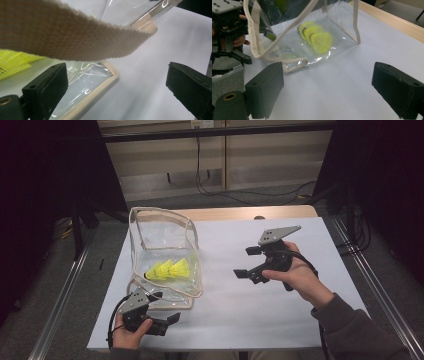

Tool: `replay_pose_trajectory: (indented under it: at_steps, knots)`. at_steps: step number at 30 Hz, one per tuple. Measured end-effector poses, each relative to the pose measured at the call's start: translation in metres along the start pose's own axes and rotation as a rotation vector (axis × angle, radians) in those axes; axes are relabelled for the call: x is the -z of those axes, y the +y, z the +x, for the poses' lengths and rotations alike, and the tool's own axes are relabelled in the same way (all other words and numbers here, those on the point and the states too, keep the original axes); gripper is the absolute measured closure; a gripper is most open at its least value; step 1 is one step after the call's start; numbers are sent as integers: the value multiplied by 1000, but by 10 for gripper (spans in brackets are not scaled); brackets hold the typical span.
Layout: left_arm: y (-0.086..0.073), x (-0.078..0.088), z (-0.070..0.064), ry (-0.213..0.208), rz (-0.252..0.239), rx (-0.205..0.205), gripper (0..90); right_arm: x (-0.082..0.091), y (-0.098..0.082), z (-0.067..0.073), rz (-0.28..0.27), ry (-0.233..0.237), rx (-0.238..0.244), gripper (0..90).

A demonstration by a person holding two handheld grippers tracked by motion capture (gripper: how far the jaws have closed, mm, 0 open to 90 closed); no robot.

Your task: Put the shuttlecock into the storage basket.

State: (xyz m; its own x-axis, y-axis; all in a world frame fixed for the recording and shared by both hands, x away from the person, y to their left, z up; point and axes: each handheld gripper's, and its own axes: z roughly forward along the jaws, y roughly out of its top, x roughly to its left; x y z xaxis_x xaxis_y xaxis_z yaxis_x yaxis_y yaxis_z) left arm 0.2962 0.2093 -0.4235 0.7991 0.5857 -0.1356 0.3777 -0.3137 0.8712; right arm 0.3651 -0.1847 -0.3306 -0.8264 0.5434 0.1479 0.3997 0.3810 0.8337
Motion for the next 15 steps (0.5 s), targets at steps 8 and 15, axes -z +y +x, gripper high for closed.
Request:
replay_pose_trajectory:
  at_steps: [8,15]
  knots:
    - [0,0,0,-1,2,0,41,5,-19,-9,9,-29,-5,94]
    - [0,1,0,2,-2,-2,41,9,-32,-14,-3,-45,-19,91]
